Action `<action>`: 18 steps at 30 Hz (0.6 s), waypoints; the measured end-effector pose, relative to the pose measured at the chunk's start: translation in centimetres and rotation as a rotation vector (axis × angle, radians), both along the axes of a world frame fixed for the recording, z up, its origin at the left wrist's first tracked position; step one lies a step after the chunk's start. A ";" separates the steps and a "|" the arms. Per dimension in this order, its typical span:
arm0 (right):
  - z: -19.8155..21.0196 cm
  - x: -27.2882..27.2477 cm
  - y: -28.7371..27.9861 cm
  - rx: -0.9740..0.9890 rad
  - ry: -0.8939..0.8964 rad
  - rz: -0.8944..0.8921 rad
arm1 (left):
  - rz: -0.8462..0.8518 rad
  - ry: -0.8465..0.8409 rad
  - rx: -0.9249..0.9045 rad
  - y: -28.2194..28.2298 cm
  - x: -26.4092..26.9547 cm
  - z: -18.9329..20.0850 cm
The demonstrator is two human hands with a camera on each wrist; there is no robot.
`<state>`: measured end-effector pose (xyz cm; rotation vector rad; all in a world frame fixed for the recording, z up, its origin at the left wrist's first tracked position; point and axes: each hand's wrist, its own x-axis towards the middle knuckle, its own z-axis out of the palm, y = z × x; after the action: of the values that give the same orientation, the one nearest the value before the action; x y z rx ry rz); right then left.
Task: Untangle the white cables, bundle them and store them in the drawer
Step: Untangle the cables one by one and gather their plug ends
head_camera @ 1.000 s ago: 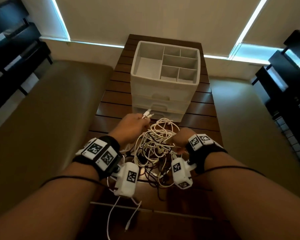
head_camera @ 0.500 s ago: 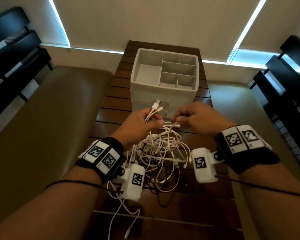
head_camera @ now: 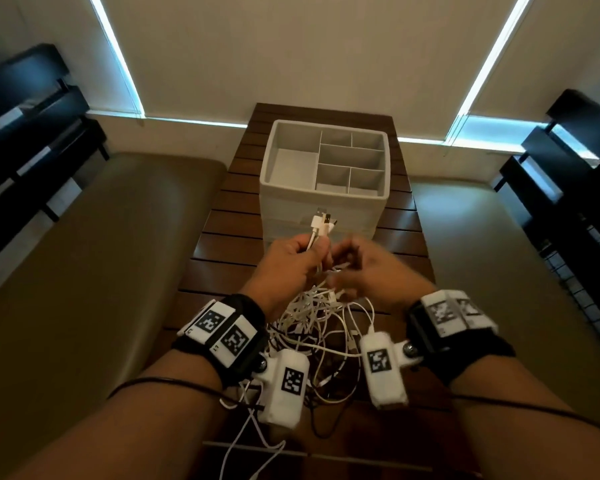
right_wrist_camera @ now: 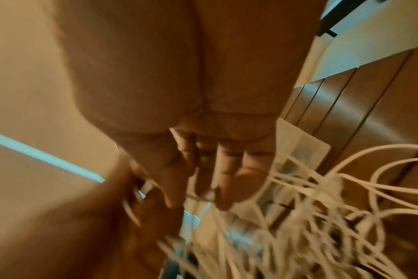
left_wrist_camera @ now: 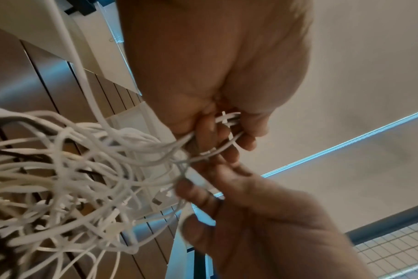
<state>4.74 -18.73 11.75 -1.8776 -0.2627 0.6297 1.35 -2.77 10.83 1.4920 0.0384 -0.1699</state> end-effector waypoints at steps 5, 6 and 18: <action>-2.0 -1.1 2.5 -0.014 -0.185 0.010 | 0.092 0.057 -0.065 0.1 0.6 0.4; -1.6 -1.2 2.9 0.006 -0.201 0.000 | 0.124 0.070 -0.081 0.3 0.7 0.5; -3.7 0.6 3.7 -0.376 -0.652 0.009 | 0.040 0.066 -0.063 1.4 0.4 1.0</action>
<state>5.38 -14.98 8.06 -2.4113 -0.6042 0.0465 1.71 -1.37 11.81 1.4217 0.1154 -0.1863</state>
